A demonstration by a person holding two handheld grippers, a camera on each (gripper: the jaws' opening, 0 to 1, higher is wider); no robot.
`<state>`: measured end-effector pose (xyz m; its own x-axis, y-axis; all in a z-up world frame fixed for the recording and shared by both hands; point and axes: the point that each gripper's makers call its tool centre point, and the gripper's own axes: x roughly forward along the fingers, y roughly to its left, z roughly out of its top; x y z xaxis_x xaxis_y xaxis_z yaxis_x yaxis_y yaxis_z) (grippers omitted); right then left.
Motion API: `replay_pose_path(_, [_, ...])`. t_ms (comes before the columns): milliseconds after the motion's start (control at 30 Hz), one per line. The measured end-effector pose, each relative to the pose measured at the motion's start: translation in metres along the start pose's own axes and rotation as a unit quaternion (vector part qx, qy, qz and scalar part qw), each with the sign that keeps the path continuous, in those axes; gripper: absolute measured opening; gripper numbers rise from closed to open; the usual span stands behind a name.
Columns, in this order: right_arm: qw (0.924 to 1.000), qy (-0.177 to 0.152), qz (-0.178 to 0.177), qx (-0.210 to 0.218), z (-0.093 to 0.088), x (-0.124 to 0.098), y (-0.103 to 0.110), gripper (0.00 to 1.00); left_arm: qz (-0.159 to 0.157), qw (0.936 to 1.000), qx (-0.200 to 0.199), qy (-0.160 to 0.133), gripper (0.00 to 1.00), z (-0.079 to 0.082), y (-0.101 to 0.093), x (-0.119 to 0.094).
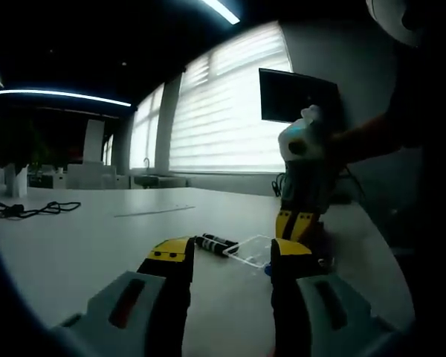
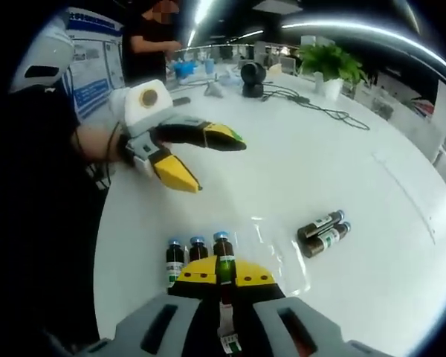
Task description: Grip medicine bottles put into box
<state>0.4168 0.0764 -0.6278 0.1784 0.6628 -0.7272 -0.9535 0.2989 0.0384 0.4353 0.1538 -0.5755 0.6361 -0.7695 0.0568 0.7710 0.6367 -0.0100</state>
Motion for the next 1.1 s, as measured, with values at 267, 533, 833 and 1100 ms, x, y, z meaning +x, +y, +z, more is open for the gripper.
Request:
replay_pose_path(267, [0.9994, -0.018, 0.001, 0.031, -0.001, 0.004, -0.002, 0.0, 0.0, 1.0, -0.001, -0.001, 0.34, 0.0, 0.0, 0.0])
replay_pose_path(533, [0.9995, -0.02, -0.001, 0.024, 0.0, 0.005, 0.0, 0.0, 0.0, 1.0, 0.001, 0.0, 0.34, 0.0, -0.001, 0.0])
replay_pose_path(833, [0.9986, -0.04, -0.018, 0.03, 0.0, 0.003, 0.003, 0.0, 0.0, 1.0, 0.003, 0.0, 0.34, 0.0, -0.001, 0.0])
replay_pose_path(1100, [0.9994, -0.027, -0.013, 0.018, 0.003, 0.004, 0.007, 0.0, -0.001, 1.0, 0.003, 0.0, 0.34, 0.0, -0.002, 0.0])
